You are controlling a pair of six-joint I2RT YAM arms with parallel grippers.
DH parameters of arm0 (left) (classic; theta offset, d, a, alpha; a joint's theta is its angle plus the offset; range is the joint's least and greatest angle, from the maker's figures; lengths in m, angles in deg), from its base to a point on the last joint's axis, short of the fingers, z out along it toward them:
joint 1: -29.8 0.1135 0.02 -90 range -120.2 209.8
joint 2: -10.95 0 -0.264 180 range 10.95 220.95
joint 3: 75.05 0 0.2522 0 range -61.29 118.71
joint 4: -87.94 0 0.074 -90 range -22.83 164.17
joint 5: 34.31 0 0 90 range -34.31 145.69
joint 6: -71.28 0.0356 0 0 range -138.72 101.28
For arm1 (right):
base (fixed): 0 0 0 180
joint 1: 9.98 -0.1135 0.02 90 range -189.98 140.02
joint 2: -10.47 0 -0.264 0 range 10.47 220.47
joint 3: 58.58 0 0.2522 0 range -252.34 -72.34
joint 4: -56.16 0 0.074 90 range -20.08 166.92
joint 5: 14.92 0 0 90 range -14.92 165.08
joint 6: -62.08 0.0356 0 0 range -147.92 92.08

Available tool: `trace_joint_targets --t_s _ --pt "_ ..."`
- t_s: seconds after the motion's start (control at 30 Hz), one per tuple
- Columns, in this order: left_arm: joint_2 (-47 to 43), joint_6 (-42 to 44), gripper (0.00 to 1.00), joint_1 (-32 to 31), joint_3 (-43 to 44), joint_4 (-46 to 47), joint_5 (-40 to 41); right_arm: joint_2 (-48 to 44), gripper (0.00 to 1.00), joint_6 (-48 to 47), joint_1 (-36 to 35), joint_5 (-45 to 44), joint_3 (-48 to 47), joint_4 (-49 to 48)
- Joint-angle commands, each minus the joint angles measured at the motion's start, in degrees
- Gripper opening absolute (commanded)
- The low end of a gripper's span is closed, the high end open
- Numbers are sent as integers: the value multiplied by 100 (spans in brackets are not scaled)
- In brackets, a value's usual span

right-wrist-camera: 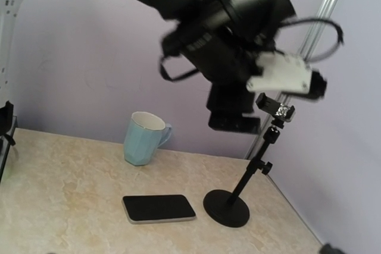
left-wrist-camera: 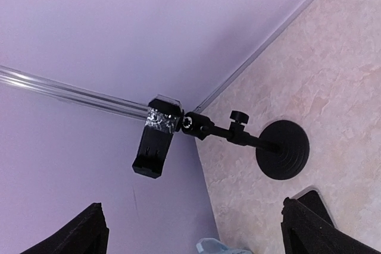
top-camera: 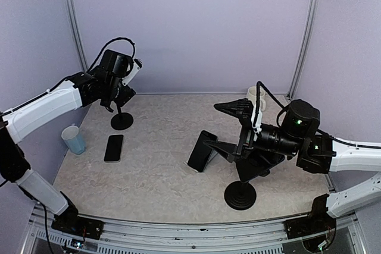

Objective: Remove the phone from the phone stand

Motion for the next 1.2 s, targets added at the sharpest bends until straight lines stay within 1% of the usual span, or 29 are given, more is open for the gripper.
trace_joint_targets --t_s 0.0,0.07,0.13,0.23,0.33,0.4,0.47,0.5,0.6,0.63,0.67,0.77,0.83,0.93,1.07,1.17 --pt "-630 -894 99 -329 -276 285 136 -25 94 132 50 22 -202 -45" --pt "-754 -1284 99 -479 -291 426 351 -14 94 171 50 11 -207 -45" --pt "-889 -1715 99 -650 -251 471 273 10 95 204 58 -23 -228 -42" --pt "-1172 -2437 99 -895 -328 632 -105 101 95 297 95 -74 -321 27" --pt "-1486 -3145 99 -975 -571 1046 -325 147 95 441 184 -70 -419 101" --pt "-1599 -3363 99 -984 -680 1204 -564 150 95 565 288 -37 -470 148" --pt "-1639 -3346 99 -1057 -809 1272 -925 131 95 772 441 31 -508 188" --pt "-1657 -3256 99 -1222 -948 1439 -776 111 96 875 534 88 -518 199" --pt "-1684 -2697 99 -1809 -1583 2427 59 17 96 1180 858 240 -545 253" --pt "-1659 -2644 99 -1991 -1753 2763 353 -22 96 1263 957 281 -556 286" --pt "-1609 -2751 99 -2118 -1812 2875 554 -48 96 1341 1075 289 -566 319" --pt "-1181 -3491 99 -2180 -1362 1995 208 -129 97 1613 1500 370 -610 514" --pt "-877 -3738 99 -2209 -1102 1548 -385 -239 97 1819 1831 477 -575 584" --pt "-506 -3923 99 -2385 -1096 1588 -962 -425 97 2065 2236 593 -448 583" --pt "72 -4490 99 -2478 -949 1606 -1613 -622 98 2324 2719 704 -340 658" --pt "305 -4636 99 -2619 -1072 2031 -1983 -773 98 2480 2983 759 -197 662"
